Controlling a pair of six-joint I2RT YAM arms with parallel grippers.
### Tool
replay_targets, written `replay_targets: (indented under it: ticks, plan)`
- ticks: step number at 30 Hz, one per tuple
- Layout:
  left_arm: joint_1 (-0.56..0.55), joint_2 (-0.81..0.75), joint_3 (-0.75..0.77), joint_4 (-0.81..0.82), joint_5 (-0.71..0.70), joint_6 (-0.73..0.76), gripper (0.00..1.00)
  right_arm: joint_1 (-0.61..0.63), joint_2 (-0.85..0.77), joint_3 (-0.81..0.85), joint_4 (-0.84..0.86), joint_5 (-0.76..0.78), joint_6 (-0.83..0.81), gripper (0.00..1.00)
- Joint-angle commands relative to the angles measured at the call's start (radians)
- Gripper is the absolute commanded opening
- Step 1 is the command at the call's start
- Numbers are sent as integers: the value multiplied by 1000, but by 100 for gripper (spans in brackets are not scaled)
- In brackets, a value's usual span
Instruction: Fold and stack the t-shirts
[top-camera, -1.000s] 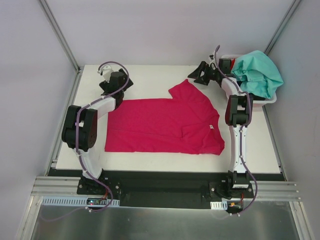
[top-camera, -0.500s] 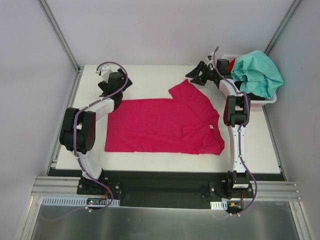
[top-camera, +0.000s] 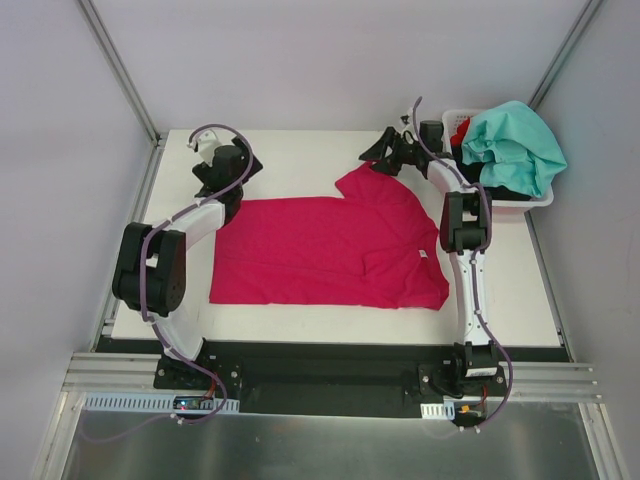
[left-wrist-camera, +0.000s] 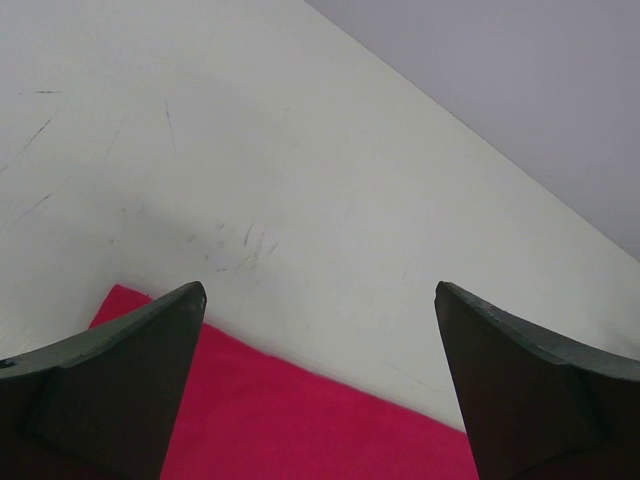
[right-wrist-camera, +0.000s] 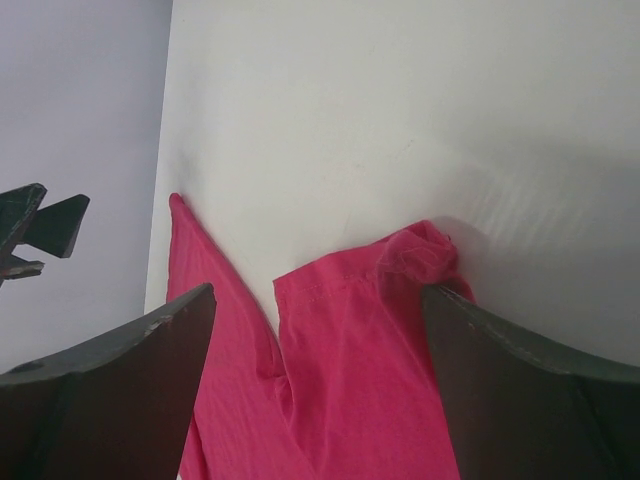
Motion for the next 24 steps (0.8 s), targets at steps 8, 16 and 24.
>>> replay_targets:
  ticks: [8,16,24]
  plan:
    - [11,-68,-29,41,-9,5,99,13,-18,16,-30,-6,-42,77]
    - [11,-53,8,-6,55,25,99,12,-84,-18,-118,-8,-124,81]
    - [7,48,359,-443,158,148,99,24,-292,-6,-511,225,-372,96]
